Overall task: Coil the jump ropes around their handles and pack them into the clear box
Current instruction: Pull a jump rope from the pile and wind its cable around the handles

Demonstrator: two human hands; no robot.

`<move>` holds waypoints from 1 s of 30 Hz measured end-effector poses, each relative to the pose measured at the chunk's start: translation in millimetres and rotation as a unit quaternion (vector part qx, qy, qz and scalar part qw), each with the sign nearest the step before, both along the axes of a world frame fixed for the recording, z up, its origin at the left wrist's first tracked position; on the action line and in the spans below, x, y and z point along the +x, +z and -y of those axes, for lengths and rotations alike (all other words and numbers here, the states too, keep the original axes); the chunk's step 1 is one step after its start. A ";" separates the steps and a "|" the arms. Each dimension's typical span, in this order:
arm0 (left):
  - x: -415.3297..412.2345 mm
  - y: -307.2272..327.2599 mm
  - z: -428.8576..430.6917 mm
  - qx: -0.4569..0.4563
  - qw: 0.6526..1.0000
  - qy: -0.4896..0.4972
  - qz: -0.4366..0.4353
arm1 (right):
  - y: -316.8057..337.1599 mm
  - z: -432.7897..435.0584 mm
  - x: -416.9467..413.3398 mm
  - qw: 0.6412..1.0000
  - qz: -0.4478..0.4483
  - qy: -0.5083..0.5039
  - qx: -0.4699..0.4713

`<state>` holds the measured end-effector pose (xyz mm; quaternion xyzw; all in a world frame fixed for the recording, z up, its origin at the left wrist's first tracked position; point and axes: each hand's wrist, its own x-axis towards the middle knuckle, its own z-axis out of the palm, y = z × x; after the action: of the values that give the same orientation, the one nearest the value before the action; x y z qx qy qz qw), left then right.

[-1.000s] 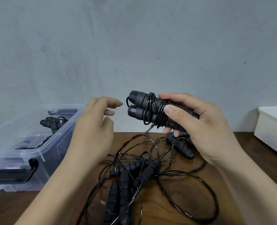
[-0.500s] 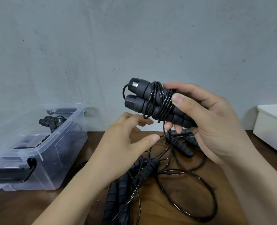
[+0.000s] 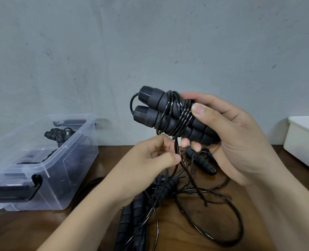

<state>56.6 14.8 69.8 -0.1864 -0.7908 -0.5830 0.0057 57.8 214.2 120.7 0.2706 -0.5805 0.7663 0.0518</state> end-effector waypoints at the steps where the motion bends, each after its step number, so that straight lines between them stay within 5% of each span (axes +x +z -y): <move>1: -0.2 -0.3 -0.2 0.007 1.000 -0.008 0.012 | 0.0 0.1 -0.5 1.000 0.002 -0.002 -0.001; 7: -1.6 -0.5 -0.8 0.050 0.998 -0.011 0.039 | -2.0 -0.8 -3.0 1.000 0.003 -0.015 -0.002; 17: -3.4 11.9 11.4 -0.046 0.998 0.032 -0.040 | -0.5 -13.8 -11.5 0.988 -0.065 -0.140 -0.013; 21: -8.2 11.2 20.4 0.018 1.000 -0.014 0.009 | -1.1 -15.2 -12.3 0.980 -0.097 -0.173 0.009; 30: -14.9 15.2 48.4 0.066 0.995 0.060 -0.041 | -2.8 -20.7 -17.8 0.964 -0.136 -0.223 0.046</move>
<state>41.7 -33.6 85.0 -0.1618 -0.7592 -0.6246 0.0855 40.0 234.9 117.9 0.2384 -0.6484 0.6635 0.2872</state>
